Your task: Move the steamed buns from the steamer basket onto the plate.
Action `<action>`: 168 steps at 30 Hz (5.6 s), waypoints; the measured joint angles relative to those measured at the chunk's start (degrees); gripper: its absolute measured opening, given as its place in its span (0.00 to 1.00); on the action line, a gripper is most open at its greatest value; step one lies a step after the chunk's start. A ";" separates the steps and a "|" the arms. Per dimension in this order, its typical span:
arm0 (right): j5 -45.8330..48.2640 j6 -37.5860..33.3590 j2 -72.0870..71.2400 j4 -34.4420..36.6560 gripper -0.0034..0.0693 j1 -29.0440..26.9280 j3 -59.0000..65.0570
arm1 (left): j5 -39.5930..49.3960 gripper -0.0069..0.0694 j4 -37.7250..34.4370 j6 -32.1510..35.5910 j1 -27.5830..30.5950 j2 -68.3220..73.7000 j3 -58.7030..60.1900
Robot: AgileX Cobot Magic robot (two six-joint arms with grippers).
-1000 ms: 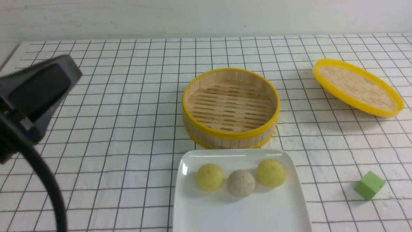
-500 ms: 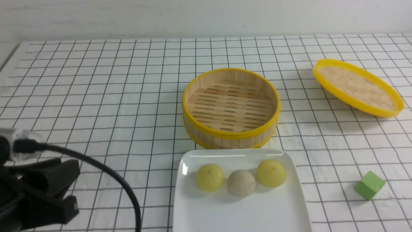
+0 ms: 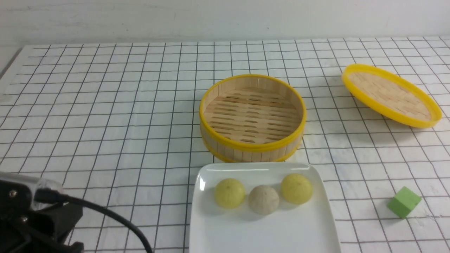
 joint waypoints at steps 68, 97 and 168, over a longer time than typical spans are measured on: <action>0.01 0.00 0.00 0.00 0.38 0.00 -0.01 | -0.59 0.41 -6.65 8.73 31.55 -30.29 20.62; 0.01 0.00 0.00 0.00 0.38 0.00 -0.06 | -0.71 0.41 -9.77 13.30 31.55 -30.29 20.62; 0.06 0.00 0.00 0.00 0.38 0.00 -0.06 | -0.71 0.41 -9.77 13.54 31.55 -30.29 20.62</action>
